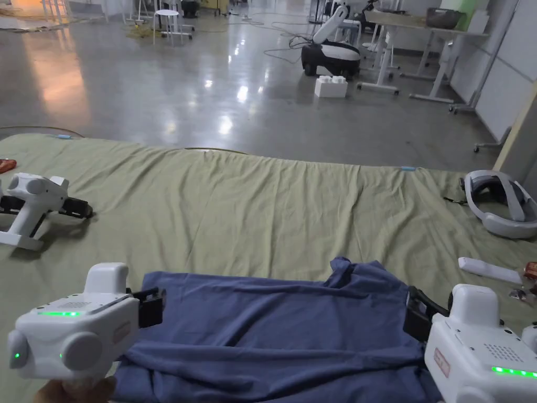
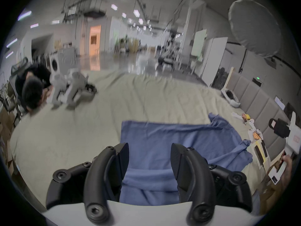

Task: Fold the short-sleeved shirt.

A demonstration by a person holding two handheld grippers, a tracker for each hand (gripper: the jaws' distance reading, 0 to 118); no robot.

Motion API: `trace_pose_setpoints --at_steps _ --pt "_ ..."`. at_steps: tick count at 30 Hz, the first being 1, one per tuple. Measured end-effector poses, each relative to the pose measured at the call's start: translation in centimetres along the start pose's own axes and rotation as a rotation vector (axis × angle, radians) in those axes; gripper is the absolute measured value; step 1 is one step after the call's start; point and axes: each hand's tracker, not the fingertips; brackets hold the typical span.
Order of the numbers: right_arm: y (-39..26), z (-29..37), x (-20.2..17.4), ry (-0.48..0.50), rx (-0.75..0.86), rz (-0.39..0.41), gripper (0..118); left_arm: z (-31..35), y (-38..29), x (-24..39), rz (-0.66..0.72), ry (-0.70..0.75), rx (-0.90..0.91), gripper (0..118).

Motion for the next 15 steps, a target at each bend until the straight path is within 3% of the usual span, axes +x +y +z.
trace_pose_setpoints --at_steps 5,6,8,9,11,12,15 --pt "1.3 4.2 -3.5 -0.009 0.207 -0.035 58 3.5 -0.4 3.1 -0.064 0.050 0.234 61" --pt "1.5 4.7 -4.0 -0.005 0.228 -0.038 48 4.0 -0.3 3.7 -0.085 0.055 0.252 57" --pt "1.8 5.4 -5.2 -0.018 0.250 -0.017 27 5.4 -0.3 5.2 -0.131 0.087 0.305 25" --pt "1.8 5.5 -5.5 -0.030 0.260 -0.012 23 5.8 -0.3 5.8 -0.141 0.125 0.320 18" --pt "2.0 5.7 -5.8 -0.011 0.263 -0.020 13 6.7 -0.7 6.4 -0.135 0.102 0.369 14" --pt "2.0 5.7 -6.1 -0.012 0.260 -0.020 11 6.8 -0.9 6.4 -0.135 0.087 0.379 6" --pt "1.8 5.7 -6.4 0.022 0.250 -0.011 7 7.1 -1.4 6.5 -0.142 0.118 0.383 2"
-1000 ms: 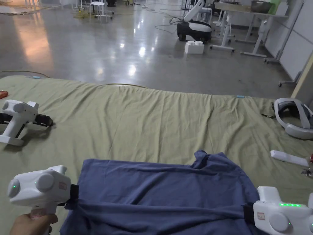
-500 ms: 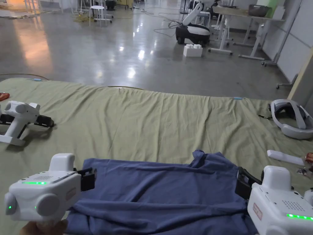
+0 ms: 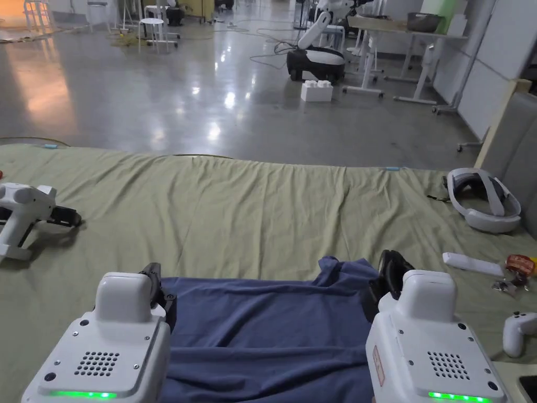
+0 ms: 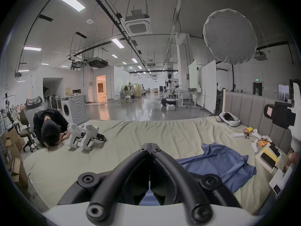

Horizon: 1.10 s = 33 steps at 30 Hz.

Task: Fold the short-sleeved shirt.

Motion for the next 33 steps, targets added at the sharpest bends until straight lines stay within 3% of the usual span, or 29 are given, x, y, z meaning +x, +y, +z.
trace_pose_setpoints --at_steps 6,16,21,23,25,26,33 --pt "-0.4 0.5 -0.3 0.002 -0.012 0.035 7 0.6 -1.2 -2.2 0.022 0.011 -0.038 2" --pt "-2.4 -0.4 0.7 -0.003 -0.115 0.009 7 -4.9 -9.6 -11.4 0.152 -0.012 -0.578 2" --pt "-3.5 -0.7 1.1 0.004 -0.166 0.004 7 -7.9 -12.1 -12.2 0.210 -0.047 -0.802 3" --pt "-3.9 -0.8 1.3 0.001 -0.190 0.008 7 -9.0 -12.9 -12.3 0.225 -0.045 -0.849 26" --pt "-4.2 -0.9 1.6 -0.016 -0.208 0.010 7 -9.8 -13.1 -12.1 0.266 -0.070 -0.892 64" --pt "-4.3 -0.9 1.8 -0.017 -0.215 0.007 7 -10.1 -13.2 -11.9 0.286 -0.073 -0.908 72" --pt "-5.1 -1.1 2.9 -0.040 -0.256 0.008 7 -11.5 -14.1 -10.0 0.219 -0.018 -1.008 73"
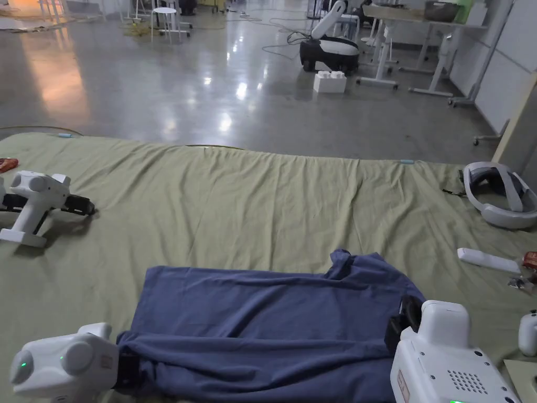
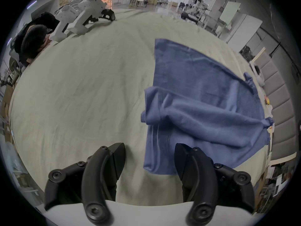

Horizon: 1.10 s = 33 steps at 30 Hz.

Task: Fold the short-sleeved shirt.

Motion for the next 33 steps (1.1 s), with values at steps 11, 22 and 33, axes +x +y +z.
trace_pose_setpoints --at_steps 11,22,33 --pt "-1.3 -0.4 0.8 -0.013 -0.055 -0.003 7 0.1 -1.1 2.5 -0.170 0.093 0.008 11" --pt "-2.7 -2.1 5.6 -0.088 -0.210 0.068 24 3.7 -2.6 -1.1 -0.020 -0.066 0.126 7" --pt "-8.0 -8.6 12.5 0.002 -0.658 0.030 58 5.9 -3.2 -0.5 -0.061 -0.079 0.192 7"
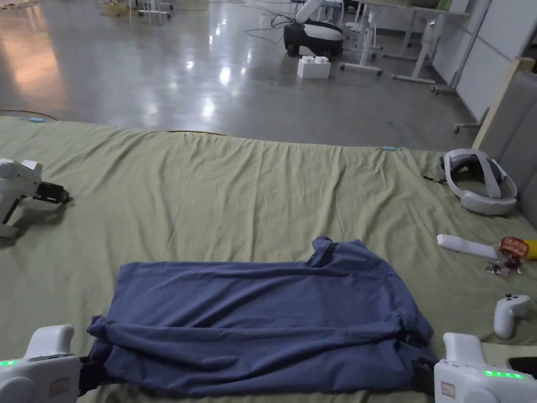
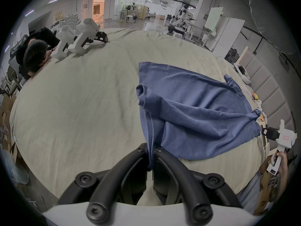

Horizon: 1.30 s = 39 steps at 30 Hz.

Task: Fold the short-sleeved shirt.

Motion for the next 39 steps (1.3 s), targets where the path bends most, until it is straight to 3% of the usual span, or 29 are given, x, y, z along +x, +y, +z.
trace_pose_setpoints --at_steps 2,6,8,9,13,20,25,31,39 --pt "0.0 -1.6 -0.1 0.043 -0.045 0.008 58 0.0 0.1 -0.1 0.005 -0.005 -0.001 7" --pt "-0.2 -5.2 -0.7 0.041 -0.122 0.036 54 -0.2 0.2 -0.1 0.023 -0.007 -0.006 7" --pt "-0.6 -5.2 -1.1 0.029 -0.091 0.028 21 -0.5 0.2 -0.2 0.025 -0.007 -0.008 7" --pt "-0.3 -5.1 -1.3 0.043 -0.077 0.041 16 -0.5 0.3 -0.2 0.023 -0.005 -0.011 7" --pt "-0.3 -4.1 -2.9 0.017 -0.069 0.131 14 -0.5 0.4 0.1 0.027 0.002 -0.009 7" --pt "0.7 1.4 -2.0 0.031 0.048 0.105 12 1.7 1.9 0.2 0.032 -0.028 0.036 7" --pt "0.9 5.6 -1.7 0.009 0.104 0.150 12 4.4 3.1 0.2 0.022 -0.044 0.080 7" --pt "-2.0 8.4 -0.4 0.035 0.056 0.139 12 6.6 1.5 -1.6 0.042 -0.060 0.050 7" --pt "-9.9 6.5 -1.8 0.000 -0.108 0.214 12 4.2 -6.1 -3.2 0.040 0.004 -0.117 7"
